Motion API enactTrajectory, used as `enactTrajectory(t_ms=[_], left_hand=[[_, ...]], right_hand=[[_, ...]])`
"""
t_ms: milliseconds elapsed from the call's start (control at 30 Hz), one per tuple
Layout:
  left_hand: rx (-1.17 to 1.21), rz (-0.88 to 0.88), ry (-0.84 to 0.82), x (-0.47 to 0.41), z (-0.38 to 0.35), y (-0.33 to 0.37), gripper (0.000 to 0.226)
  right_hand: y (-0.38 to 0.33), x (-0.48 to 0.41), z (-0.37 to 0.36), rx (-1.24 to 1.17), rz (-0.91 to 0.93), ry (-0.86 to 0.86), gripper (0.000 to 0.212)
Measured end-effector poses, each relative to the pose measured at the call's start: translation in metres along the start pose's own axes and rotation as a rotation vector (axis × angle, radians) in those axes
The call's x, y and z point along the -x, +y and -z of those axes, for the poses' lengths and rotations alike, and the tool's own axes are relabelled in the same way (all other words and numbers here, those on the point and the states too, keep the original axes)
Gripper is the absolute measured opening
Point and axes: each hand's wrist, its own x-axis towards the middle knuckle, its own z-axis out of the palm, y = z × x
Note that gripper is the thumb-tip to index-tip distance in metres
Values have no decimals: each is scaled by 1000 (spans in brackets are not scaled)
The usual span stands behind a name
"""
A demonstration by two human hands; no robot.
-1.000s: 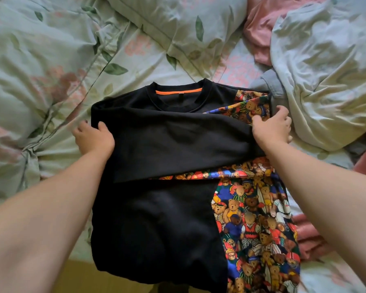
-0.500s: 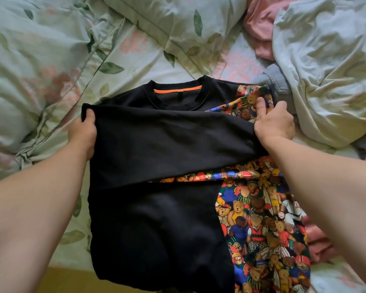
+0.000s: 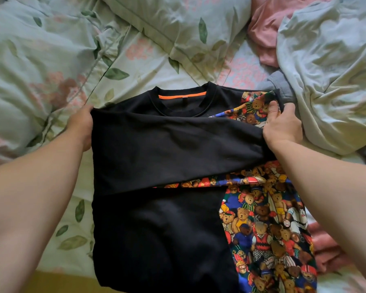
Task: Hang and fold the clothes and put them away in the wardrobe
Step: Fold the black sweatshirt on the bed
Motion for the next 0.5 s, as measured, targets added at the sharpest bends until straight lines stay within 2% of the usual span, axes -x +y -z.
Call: enactTrajectory(t_ms=[100,133,233,400,500], left_hand=[[-145,-31,35,-10,-3,-1,69],[-208,-62,81,-12,-4,-2,75],[-334,-150,207,-17,-6,-6,70],[-447,-158,408,-17,-10,-8,71],[-508,-270,511,-7,-13,2,61]], right_hand=[[-1,-1,-5,26,-47,-7,58],[-2,-2,-7,25,-64,-10,58],[-6,-5,-12,15,-95,-14,53],[-11,-15,-11,25,-76,-30,58],[-18,-18,0,0,-48,-7,55]])
